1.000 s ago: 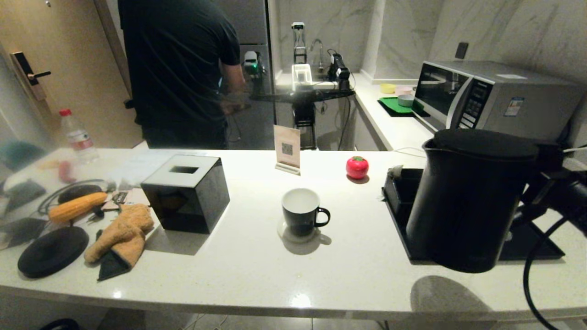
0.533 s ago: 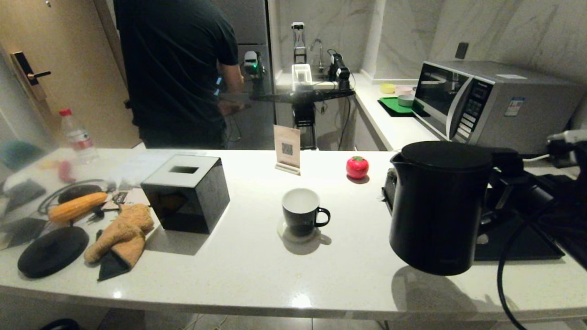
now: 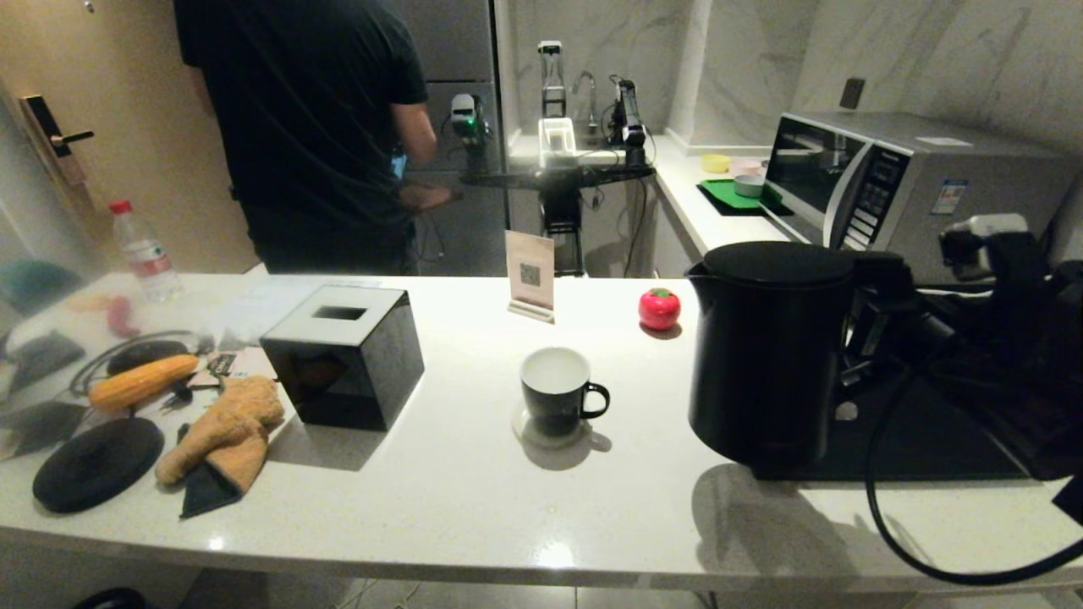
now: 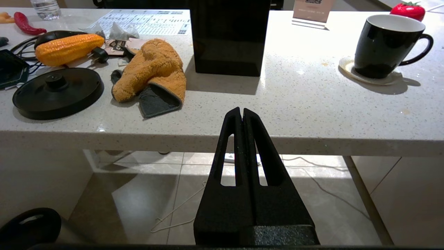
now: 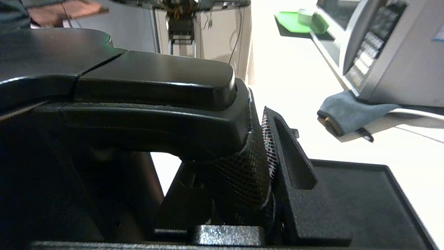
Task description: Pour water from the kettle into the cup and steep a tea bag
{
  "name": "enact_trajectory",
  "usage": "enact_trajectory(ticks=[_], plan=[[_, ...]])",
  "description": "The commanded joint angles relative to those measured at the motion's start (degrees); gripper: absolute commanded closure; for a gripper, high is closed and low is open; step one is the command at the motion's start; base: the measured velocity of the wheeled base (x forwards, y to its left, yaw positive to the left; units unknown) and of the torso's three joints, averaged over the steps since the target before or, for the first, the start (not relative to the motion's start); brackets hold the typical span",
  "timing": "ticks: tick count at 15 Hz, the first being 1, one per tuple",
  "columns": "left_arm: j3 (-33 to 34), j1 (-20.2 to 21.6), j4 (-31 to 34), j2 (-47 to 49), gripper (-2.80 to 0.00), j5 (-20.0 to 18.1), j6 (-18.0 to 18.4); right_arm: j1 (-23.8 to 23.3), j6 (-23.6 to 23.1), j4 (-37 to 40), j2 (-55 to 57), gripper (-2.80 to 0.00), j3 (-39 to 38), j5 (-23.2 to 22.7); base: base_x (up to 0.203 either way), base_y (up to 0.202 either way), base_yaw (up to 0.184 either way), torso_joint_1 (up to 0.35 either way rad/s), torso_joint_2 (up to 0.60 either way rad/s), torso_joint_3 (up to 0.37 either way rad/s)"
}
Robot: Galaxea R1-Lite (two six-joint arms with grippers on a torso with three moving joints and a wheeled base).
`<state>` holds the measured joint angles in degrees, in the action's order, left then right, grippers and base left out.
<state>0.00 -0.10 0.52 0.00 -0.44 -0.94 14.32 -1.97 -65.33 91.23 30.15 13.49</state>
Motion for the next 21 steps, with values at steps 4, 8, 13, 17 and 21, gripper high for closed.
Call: enact_trajectory(ticks=[4,8,13,17,21], plan=[[0.0,0.0,0.0,0.0,0.00,0.0,0.0,2.8,-1.4,2.2,3.7,0.00,4.2,1.8,0.000,0.000,0.000,0.000,0.00,0.000],[0.0,0.0,0.0,0.0,0.00,0.0,0.0,4.6,-2.3,2.4,6.1,0.00,7.2,3.7,0.000,0.000,0.000,0.000,0.00,0.000],[0.0,0.0,0.0,0.0,0.00,0.0,0.0,5.2,-5.4,3.7,7.7,0.00,10.2,4.7,0.000,0.000,0.000,0.000,0.00,0.000],[0.0,0.0,0.0,0.0,0.00,0.0,0.0,6.8,-8.5,4.2,9.2,0.00,12.1,4.7,0.000,0.000,0.000,0.000,0.00,0.000],[0.0,0.0,0.0,0.0,0.00,0.0,0.0,8.4,-10.0,6.1,9.7,0.00,14.1,4.8,0.000,0.000,0.000,0.000,0.00,0.000]])
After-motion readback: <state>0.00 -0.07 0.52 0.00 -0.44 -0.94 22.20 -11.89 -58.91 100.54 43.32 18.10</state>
